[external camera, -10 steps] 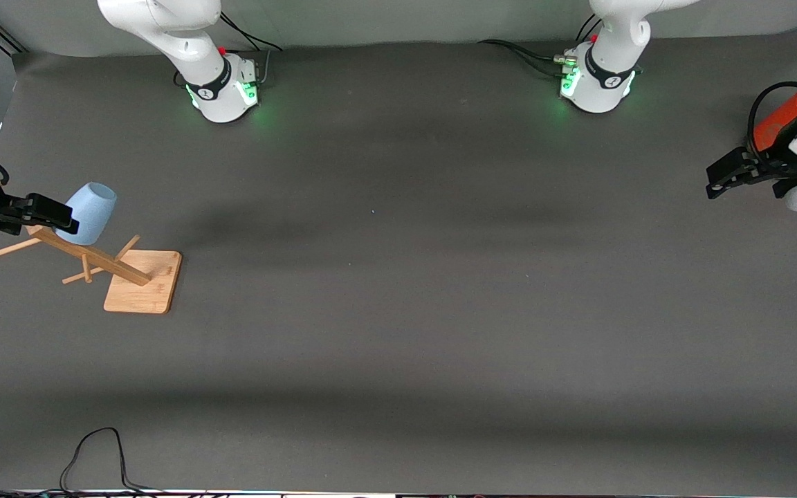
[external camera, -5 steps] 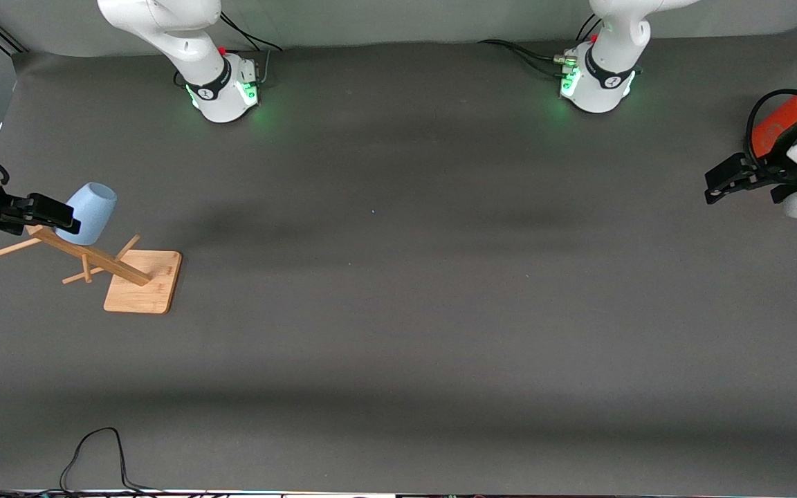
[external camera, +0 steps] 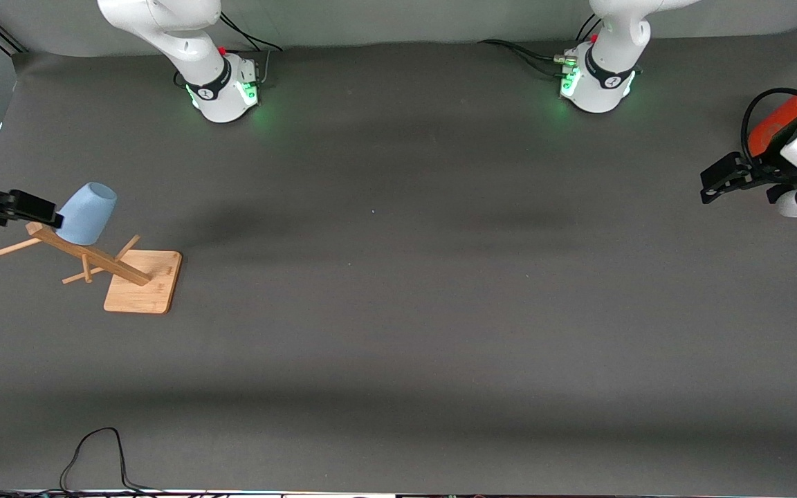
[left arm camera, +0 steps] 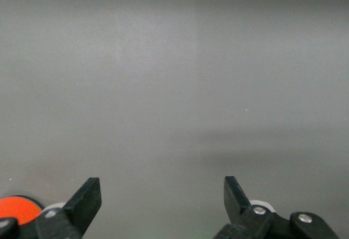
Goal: Rotate and upright cup with both arms
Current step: 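Move the right gripper to the blue cup on the wooden stand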
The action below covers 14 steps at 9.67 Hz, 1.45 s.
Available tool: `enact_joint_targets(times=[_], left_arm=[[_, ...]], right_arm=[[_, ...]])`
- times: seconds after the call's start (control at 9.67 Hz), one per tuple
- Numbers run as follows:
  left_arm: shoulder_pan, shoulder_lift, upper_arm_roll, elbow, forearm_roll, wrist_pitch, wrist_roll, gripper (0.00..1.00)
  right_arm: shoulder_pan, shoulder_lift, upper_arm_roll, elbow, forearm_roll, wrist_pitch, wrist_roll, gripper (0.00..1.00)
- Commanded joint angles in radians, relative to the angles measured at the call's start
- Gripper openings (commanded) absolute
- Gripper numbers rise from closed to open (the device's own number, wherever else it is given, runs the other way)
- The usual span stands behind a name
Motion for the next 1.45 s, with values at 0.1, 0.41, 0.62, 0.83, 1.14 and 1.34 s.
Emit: enact_joint_targets(times=[0.1,0.41,0.62,0.83,1.14,1.34], left_arm=[[-0.009,0.007,0.004,0.019,0.001,0.001,-0.015,1.0],[-0.009,0.009,0.004,0.019,-0.001,0.003,-0.014,1.0],[-0.007,0.011,0.004,0.019,-0.004,0.003,-0.014,1.0],[-0.006,0.011,0.004,0.019,-0.002,0.003,-0.014,1.0],[-0.004,0.012,0.005,0.019,-0.004,0.003,-0.014,1.0],[-0.003,0.012,0.005,0.019,-0.004,0.003,-0.014,1.0]], right_arm=[[0.008,-0.098,-0.024,-0.097,-0.015,-0.007,-0.008,1.0],[0.009,-0.127,-0.027,-0.149,-0.013,-0.014,0.284,1.0],[0.006,-0.125,-0.027,-0.151,-0.013,-0.012,0.536,1.0],[0.006,-0.124,-0.027,-0.151,-0.013,0.002,0.75,1.0],[0.012,-0.18,-0.073,-0.311,-0.006,0.147,0.755,1.0],[0.014,-0.203,-0.071,-0.416,0.0,0.251,0.755,1.0]])
